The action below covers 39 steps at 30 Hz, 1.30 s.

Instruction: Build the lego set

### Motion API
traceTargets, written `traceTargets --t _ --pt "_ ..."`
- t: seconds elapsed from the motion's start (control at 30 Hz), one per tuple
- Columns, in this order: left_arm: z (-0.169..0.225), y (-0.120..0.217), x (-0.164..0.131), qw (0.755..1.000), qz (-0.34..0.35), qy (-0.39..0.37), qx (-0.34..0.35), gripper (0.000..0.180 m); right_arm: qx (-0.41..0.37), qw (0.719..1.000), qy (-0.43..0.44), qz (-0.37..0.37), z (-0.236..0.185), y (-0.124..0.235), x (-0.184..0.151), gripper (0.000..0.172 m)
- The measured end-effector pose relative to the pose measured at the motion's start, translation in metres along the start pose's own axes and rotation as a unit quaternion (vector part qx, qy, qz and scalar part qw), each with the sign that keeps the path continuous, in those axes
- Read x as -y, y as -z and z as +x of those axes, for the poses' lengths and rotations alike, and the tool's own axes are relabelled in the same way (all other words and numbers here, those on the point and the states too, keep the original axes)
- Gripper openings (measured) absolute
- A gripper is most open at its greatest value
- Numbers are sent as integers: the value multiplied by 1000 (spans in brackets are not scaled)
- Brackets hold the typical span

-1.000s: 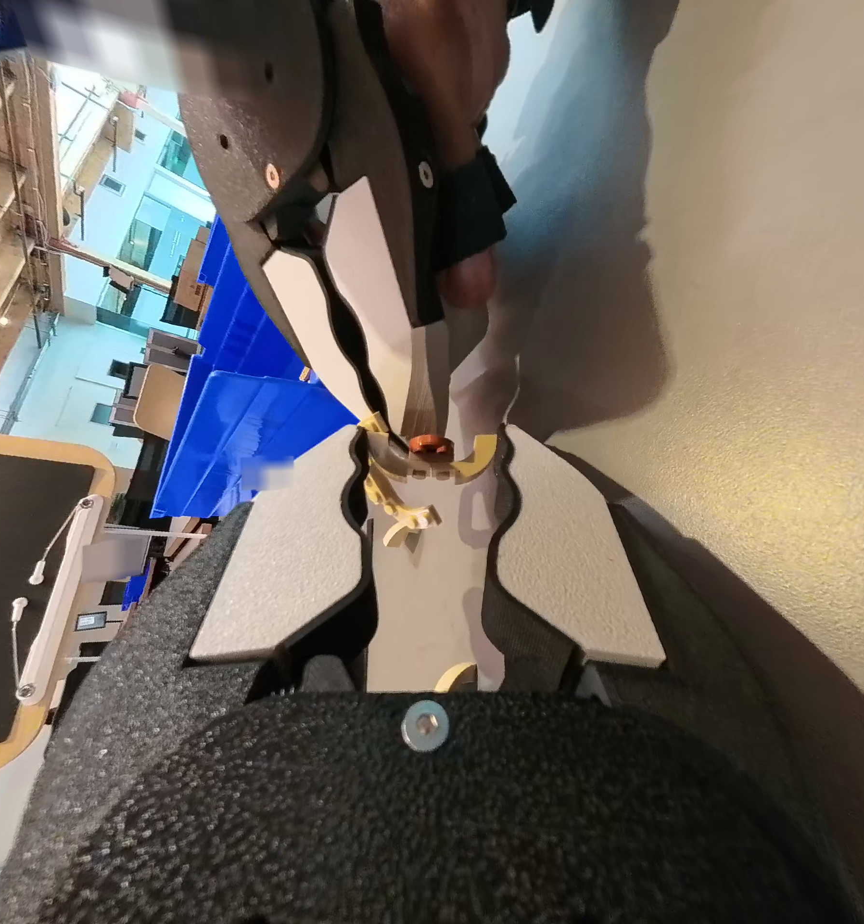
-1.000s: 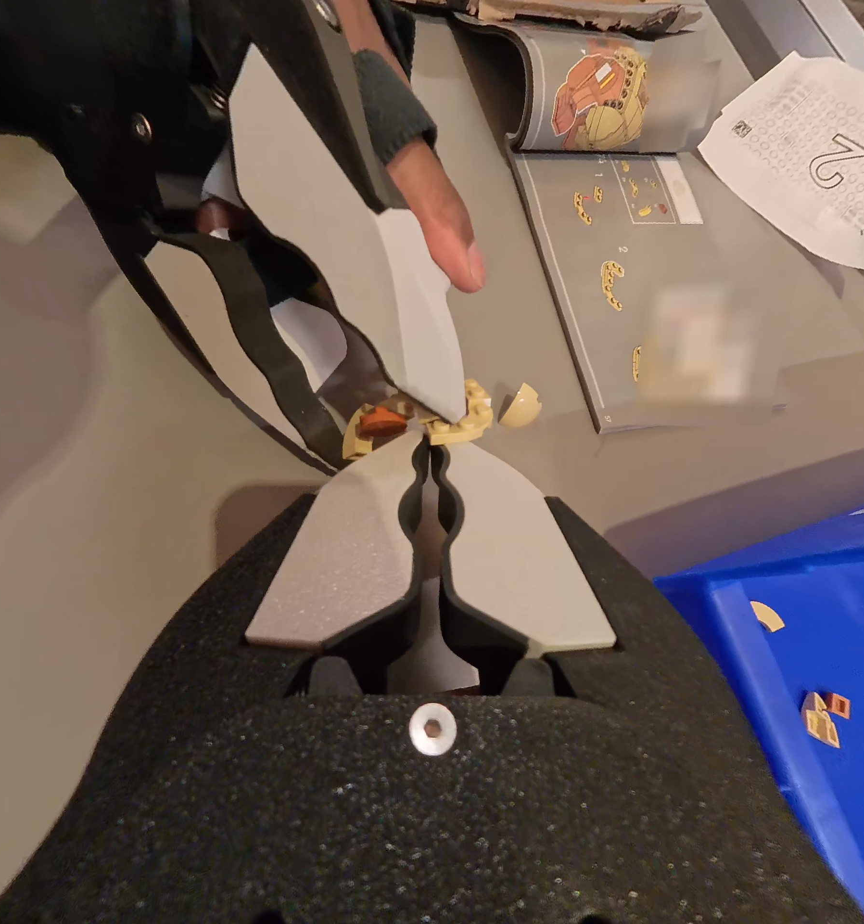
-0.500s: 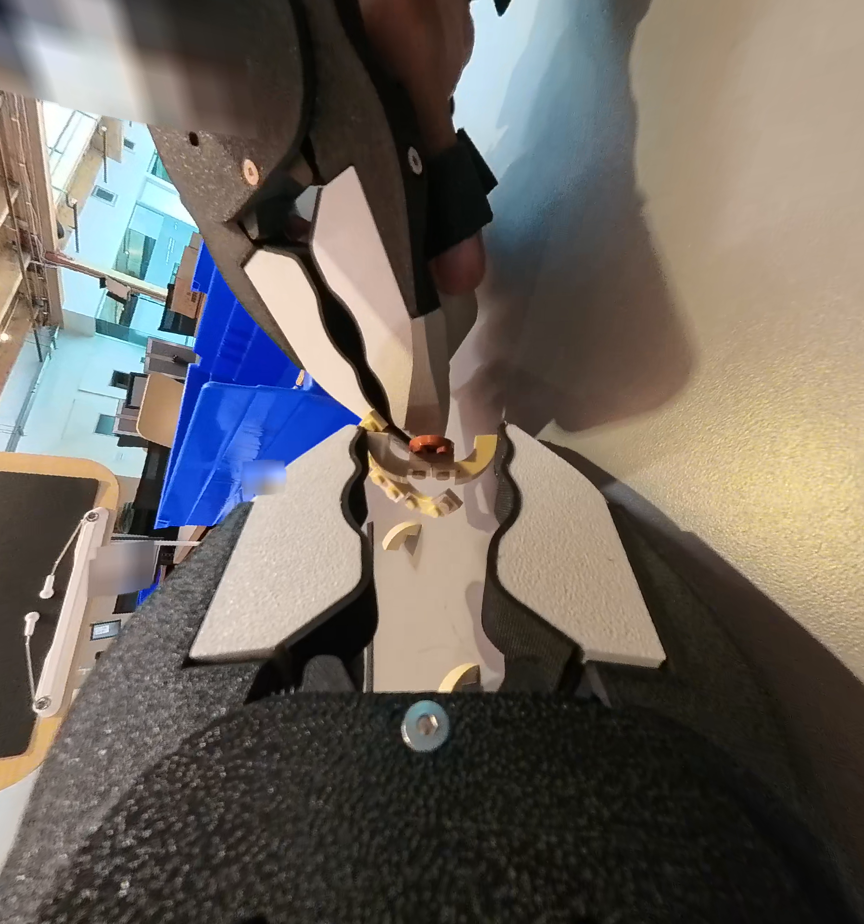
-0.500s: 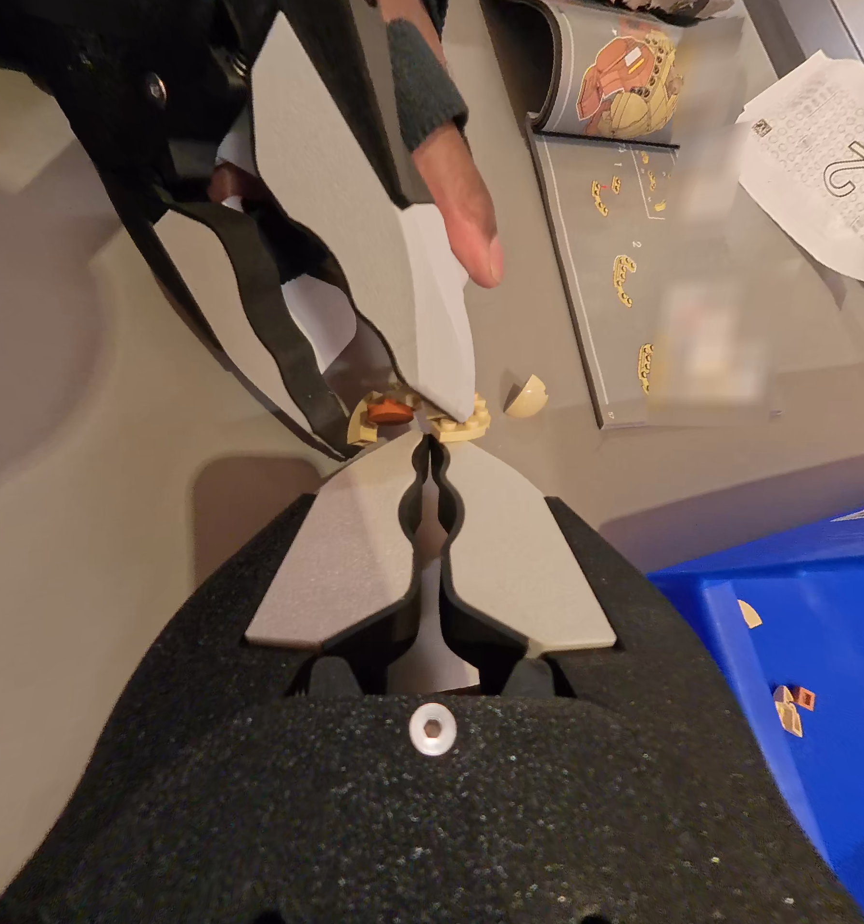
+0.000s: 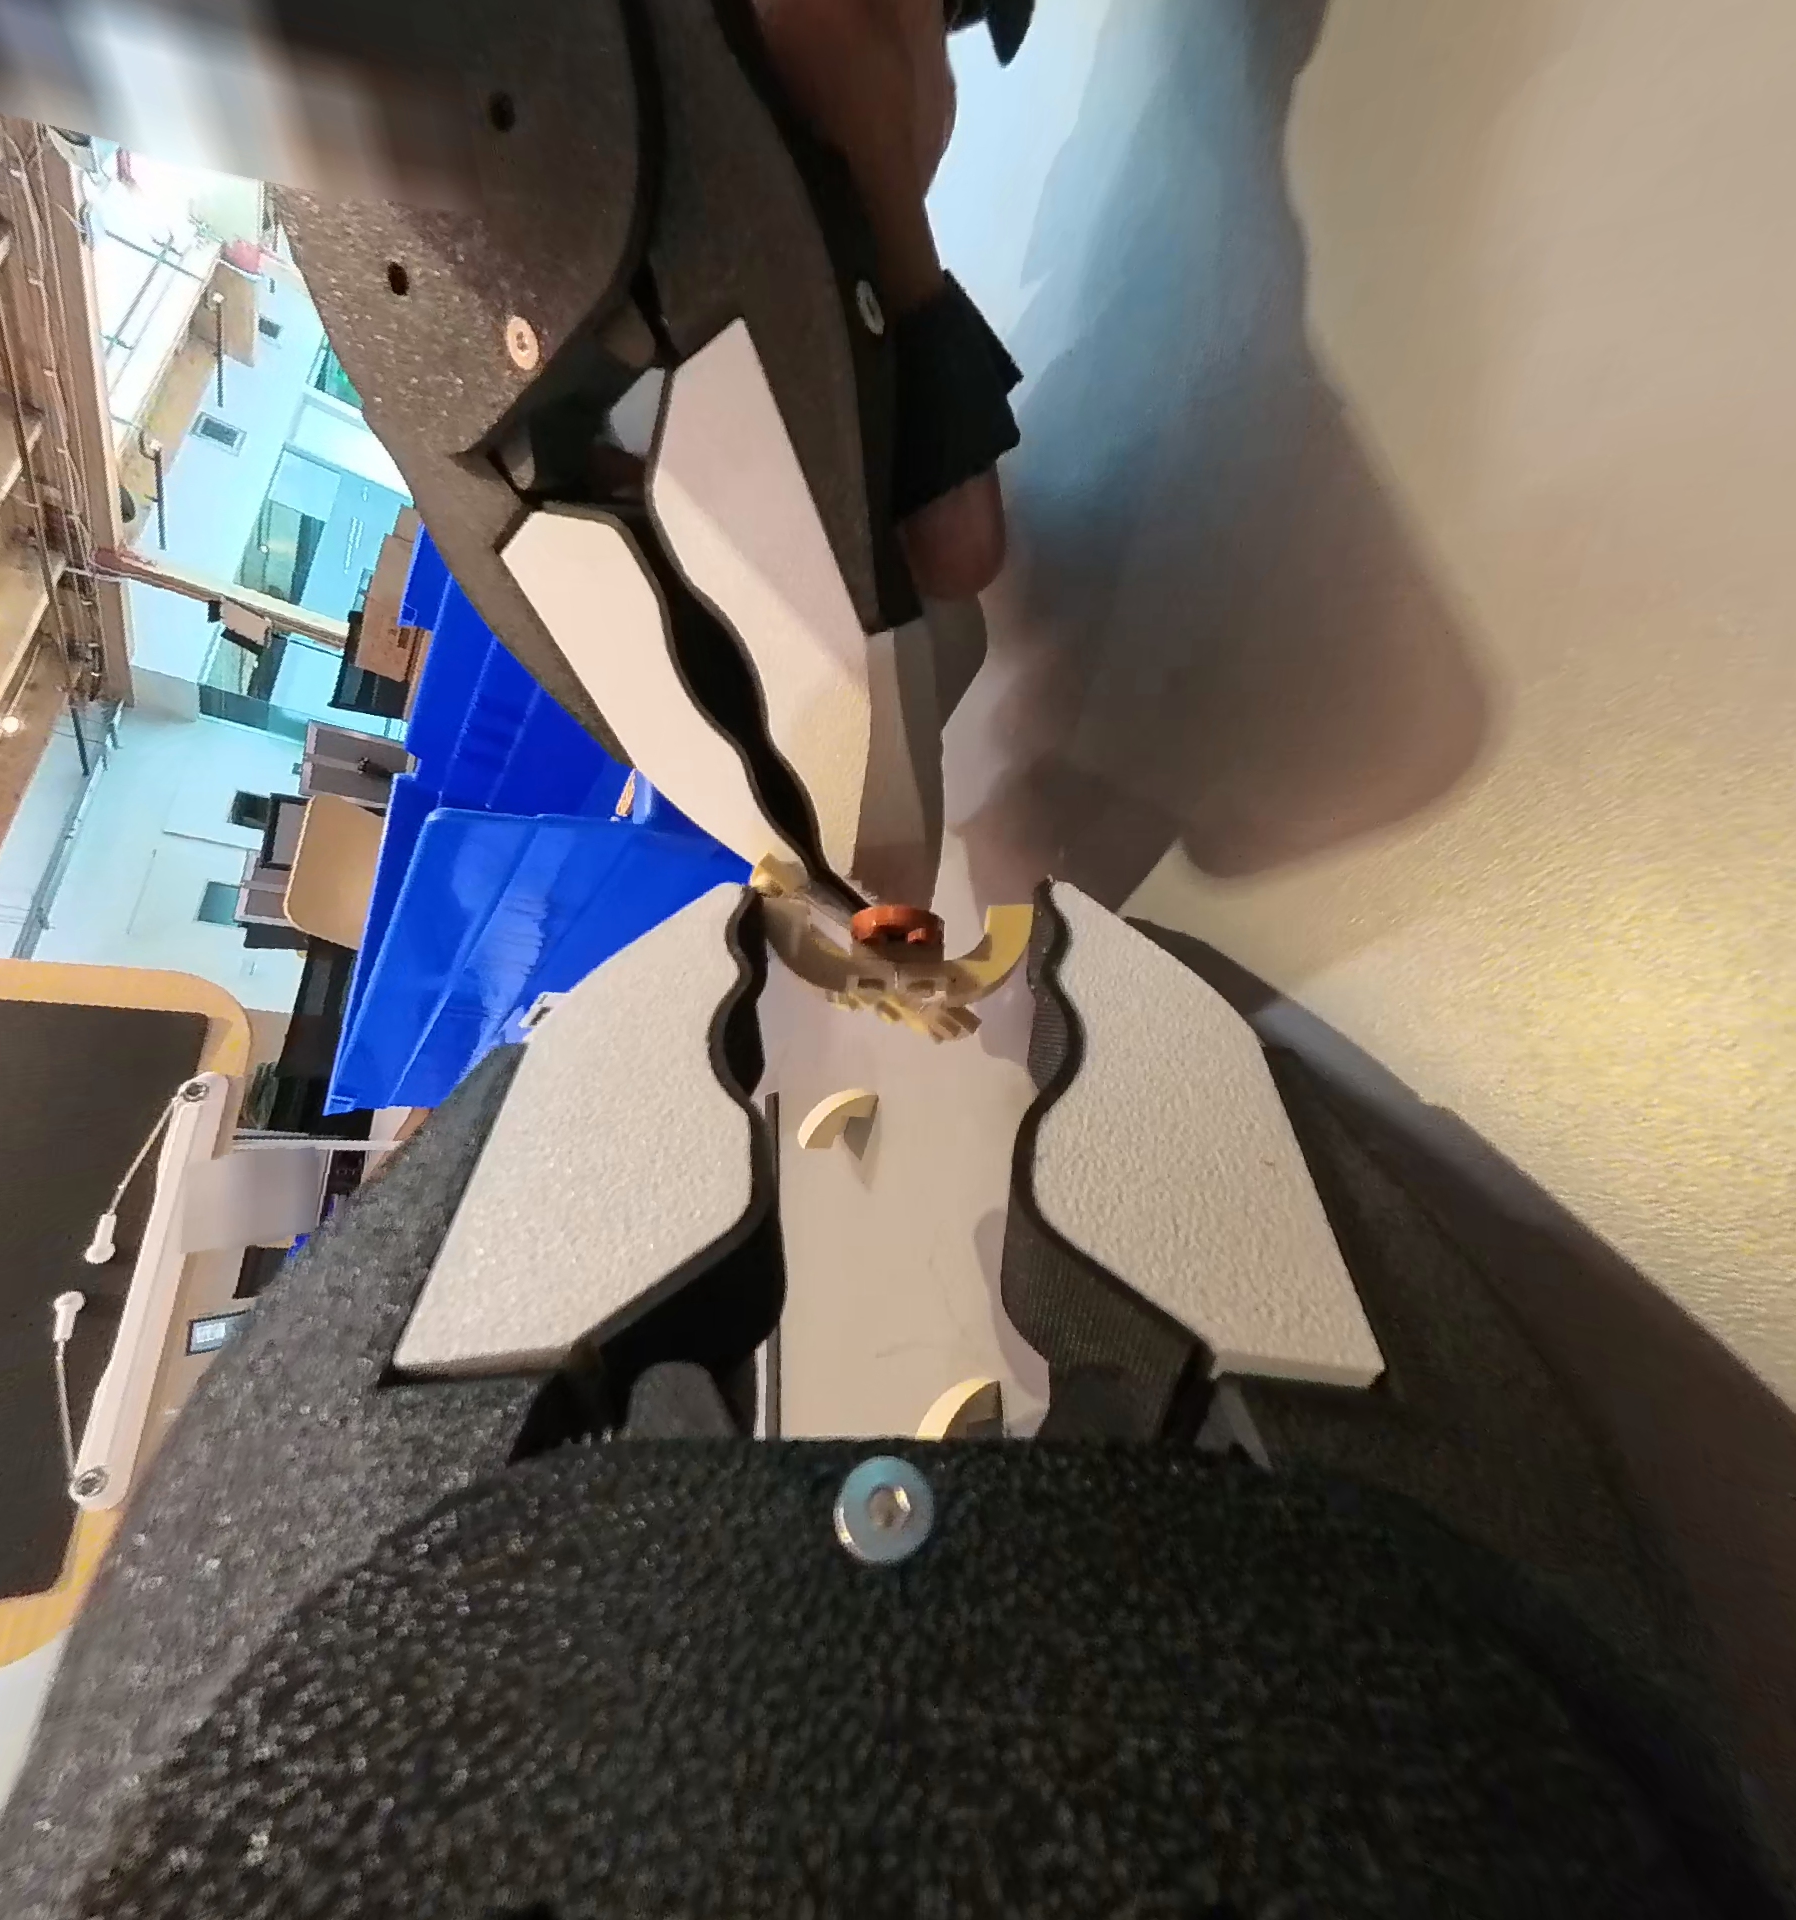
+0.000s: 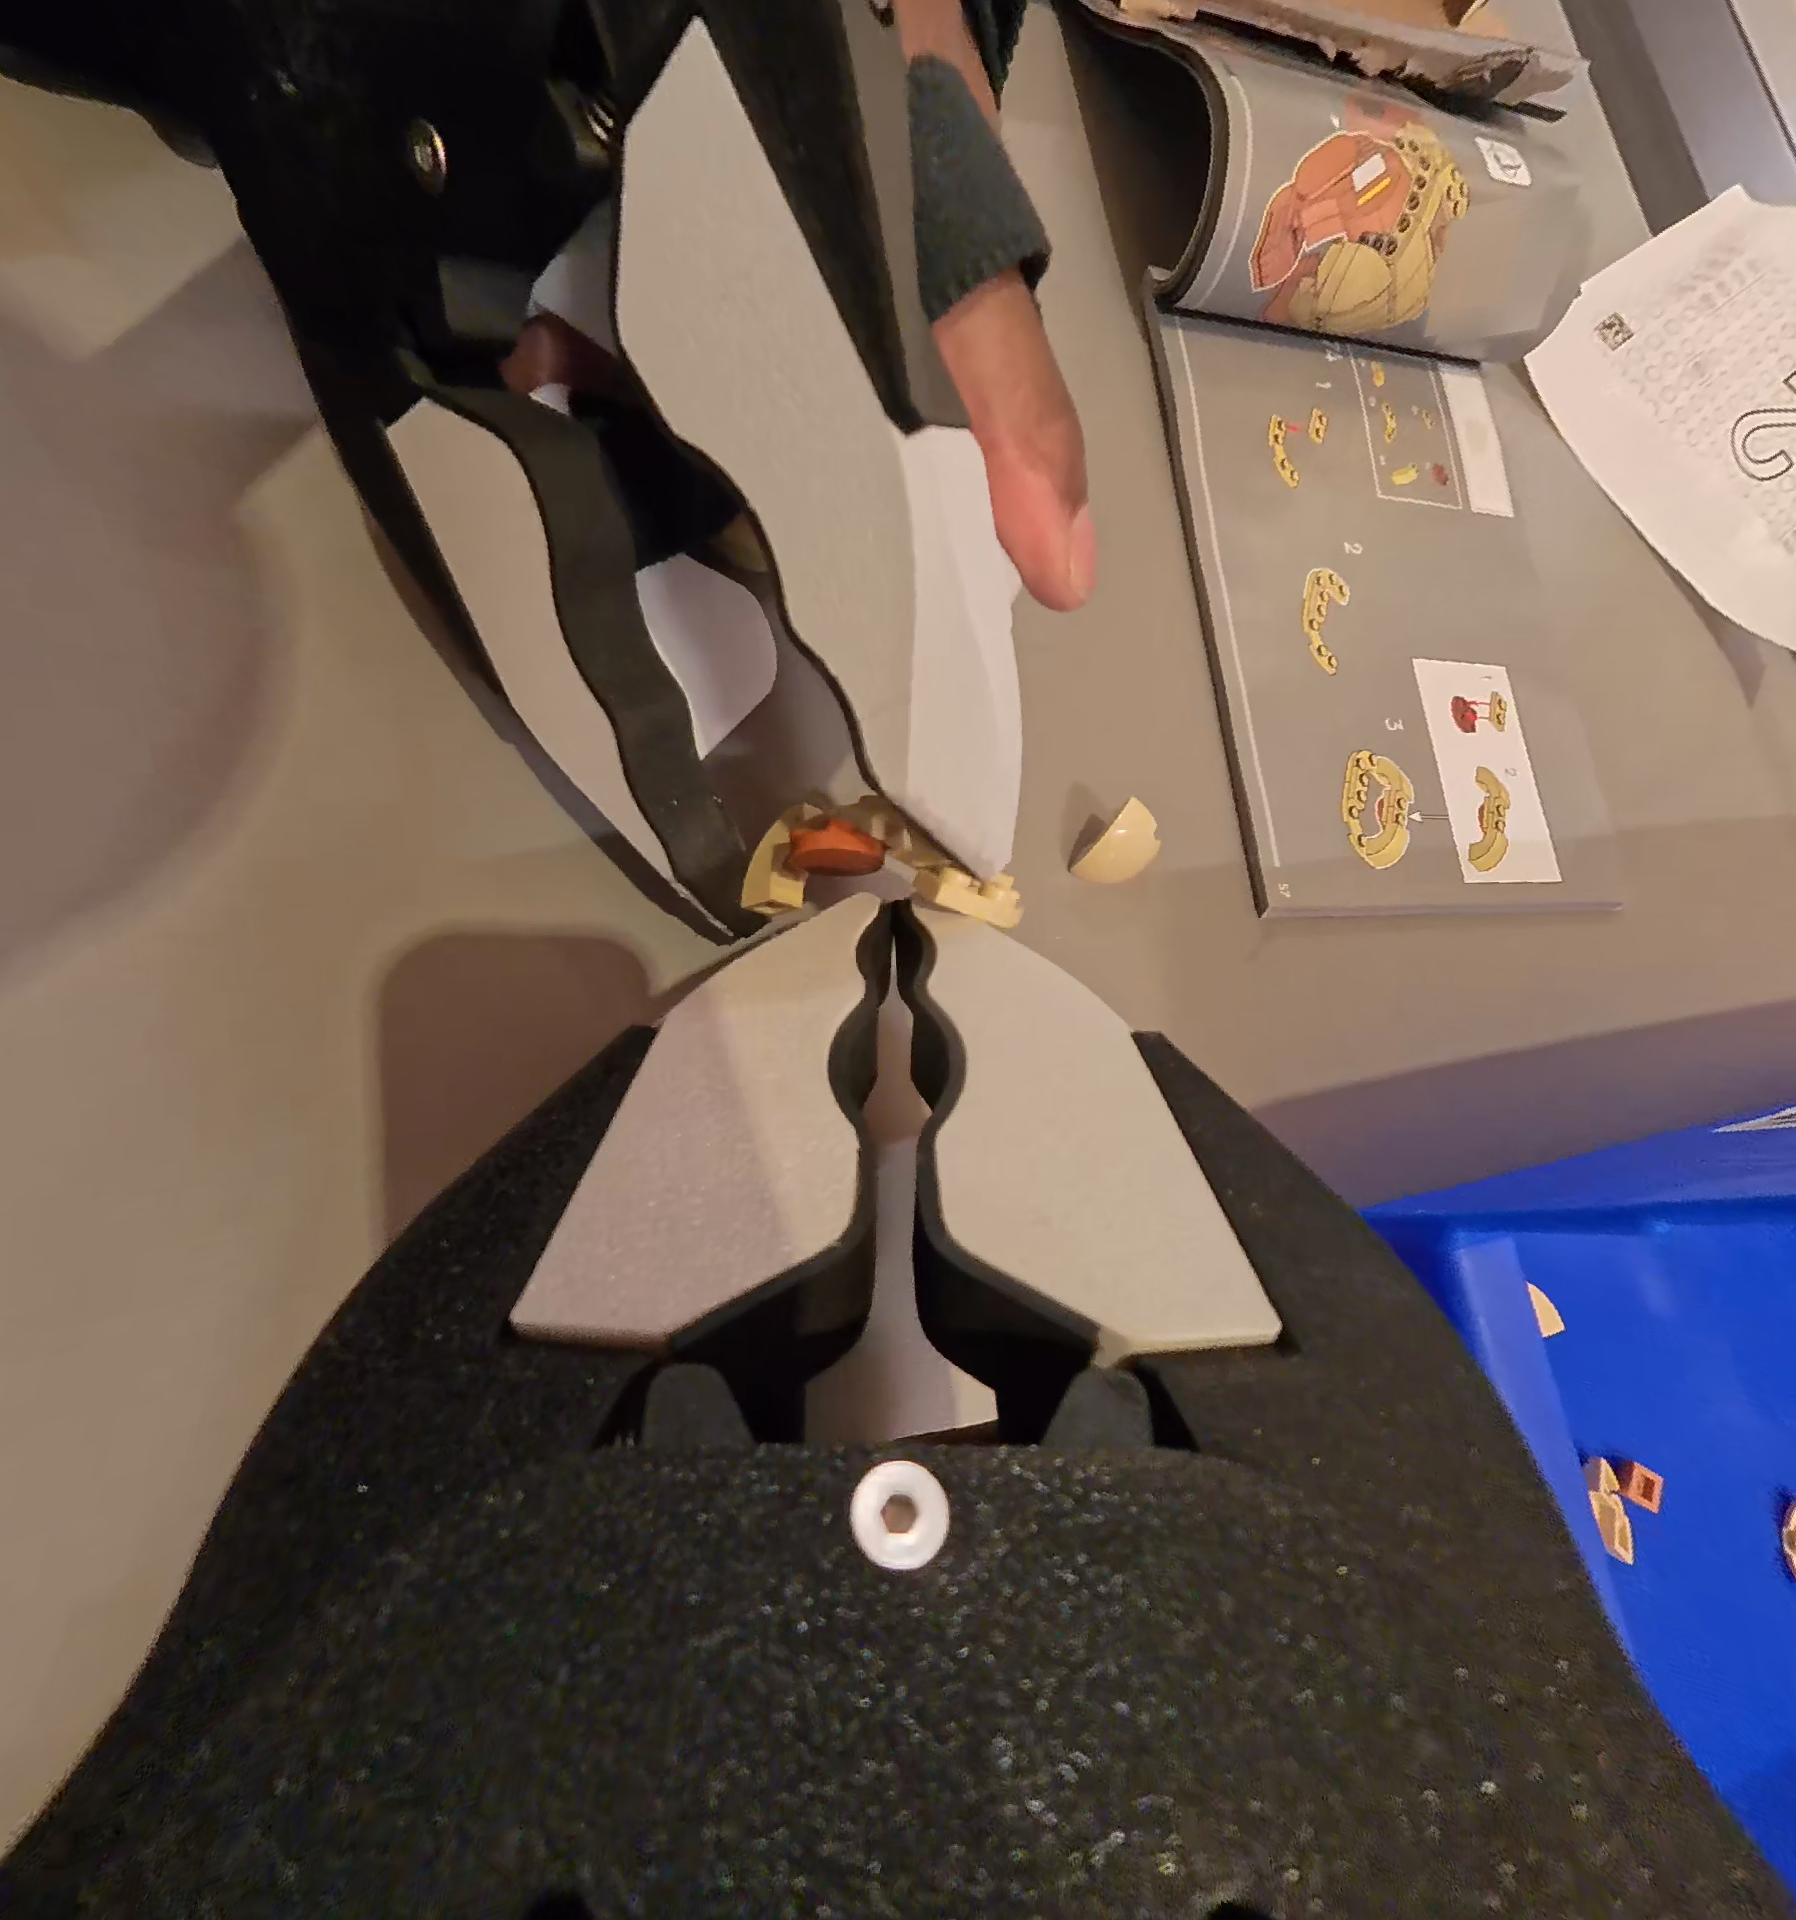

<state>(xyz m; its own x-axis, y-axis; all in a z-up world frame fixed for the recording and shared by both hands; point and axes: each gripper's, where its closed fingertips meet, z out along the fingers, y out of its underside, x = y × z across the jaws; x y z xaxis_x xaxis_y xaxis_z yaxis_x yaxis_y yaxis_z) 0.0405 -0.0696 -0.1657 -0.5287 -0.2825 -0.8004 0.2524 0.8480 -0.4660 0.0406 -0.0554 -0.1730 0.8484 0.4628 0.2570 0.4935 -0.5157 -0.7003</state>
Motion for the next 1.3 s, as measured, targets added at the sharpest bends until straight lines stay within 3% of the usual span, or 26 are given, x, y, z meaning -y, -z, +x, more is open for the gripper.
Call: traceTargets --t 0.43,0.7,0.8,0.93,1.0,1.3 --pt "3 1 1 1000 2 -5 -8 49 20 1000 8 -7 -6 -1 -3 0" --pt "-17 12 -31 993 -33 110 -32 48 -10 998 -66 -11 15 -3 -11 3" --pt "-20 15 -39 988 -41 143 -42 49 -18 994 -111 -14 20 -6 -11 14" --pt "-18 15 -40 983 -36 169 -59 48 -17 986 -157 -57 18 -15 -16 54" --pt "-19 16 -41 982 -37 176 -59 48 -11 982 -175 -62 15 -20 -15 64" --pt "-15 18 -41 979 -42 182 -80 48 5 968 -235 -87 17 -36 -10 72"
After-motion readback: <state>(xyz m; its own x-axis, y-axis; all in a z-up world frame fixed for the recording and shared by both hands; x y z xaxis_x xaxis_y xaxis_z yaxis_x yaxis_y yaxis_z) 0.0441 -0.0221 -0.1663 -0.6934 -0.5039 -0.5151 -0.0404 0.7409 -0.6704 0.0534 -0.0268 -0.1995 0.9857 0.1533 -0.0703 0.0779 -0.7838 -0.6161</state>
